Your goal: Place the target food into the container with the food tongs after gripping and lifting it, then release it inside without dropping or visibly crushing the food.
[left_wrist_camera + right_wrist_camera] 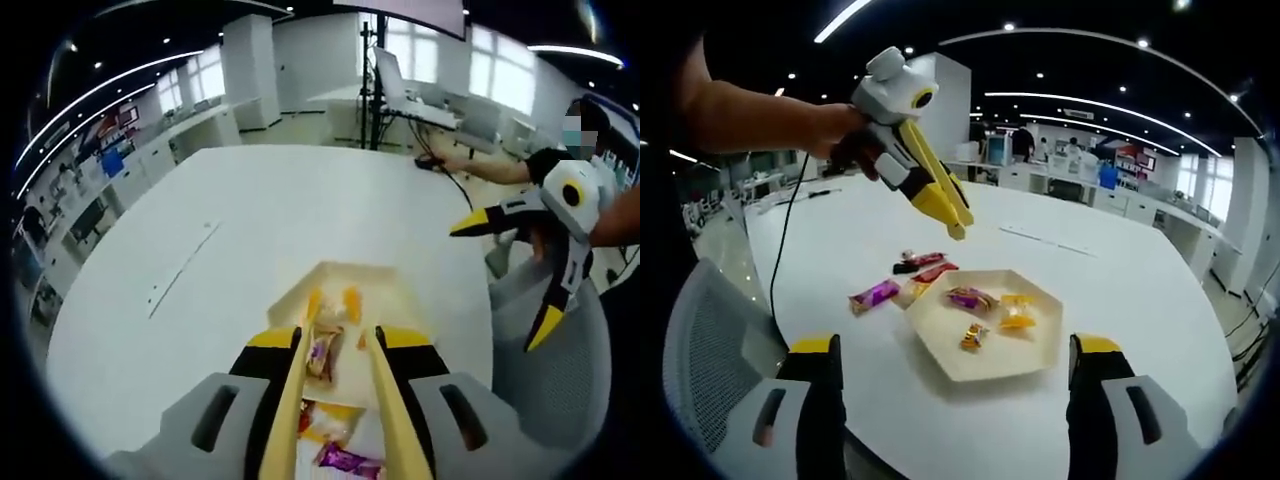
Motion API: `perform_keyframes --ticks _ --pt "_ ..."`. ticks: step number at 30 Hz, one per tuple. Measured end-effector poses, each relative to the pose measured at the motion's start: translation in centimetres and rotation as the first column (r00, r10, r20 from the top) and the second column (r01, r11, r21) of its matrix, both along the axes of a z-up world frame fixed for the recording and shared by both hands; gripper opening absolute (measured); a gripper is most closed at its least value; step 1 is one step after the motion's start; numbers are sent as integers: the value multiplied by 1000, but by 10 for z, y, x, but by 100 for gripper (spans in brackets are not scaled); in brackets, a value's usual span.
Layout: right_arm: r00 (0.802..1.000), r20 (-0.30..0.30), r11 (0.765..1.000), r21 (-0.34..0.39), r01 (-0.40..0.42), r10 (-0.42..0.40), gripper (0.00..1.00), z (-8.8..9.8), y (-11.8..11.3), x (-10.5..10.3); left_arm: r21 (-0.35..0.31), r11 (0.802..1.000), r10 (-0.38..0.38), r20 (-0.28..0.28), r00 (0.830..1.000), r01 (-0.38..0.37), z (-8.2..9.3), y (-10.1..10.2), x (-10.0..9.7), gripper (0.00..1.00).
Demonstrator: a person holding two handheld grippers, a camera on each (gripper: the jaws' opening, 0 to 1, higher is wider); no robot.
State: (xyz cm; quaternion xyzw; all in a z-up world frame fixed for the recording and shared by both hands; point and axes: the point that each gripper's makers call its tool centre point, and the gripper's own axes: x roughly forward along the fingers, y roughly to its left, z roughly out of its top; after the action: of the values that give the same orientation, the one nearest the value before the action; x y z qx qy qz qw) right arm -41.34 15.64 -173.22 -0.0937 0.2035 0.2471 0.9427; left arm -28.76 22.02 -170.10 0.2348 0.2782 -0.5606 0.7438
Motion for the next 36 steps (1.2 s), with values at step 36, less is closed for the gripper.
perform_keyframes --ticks 36 --pt "1000 6 1000 -3 -9 9 95 0 1 0 15 991 129 11 992 -130 -39 60 -26 26"
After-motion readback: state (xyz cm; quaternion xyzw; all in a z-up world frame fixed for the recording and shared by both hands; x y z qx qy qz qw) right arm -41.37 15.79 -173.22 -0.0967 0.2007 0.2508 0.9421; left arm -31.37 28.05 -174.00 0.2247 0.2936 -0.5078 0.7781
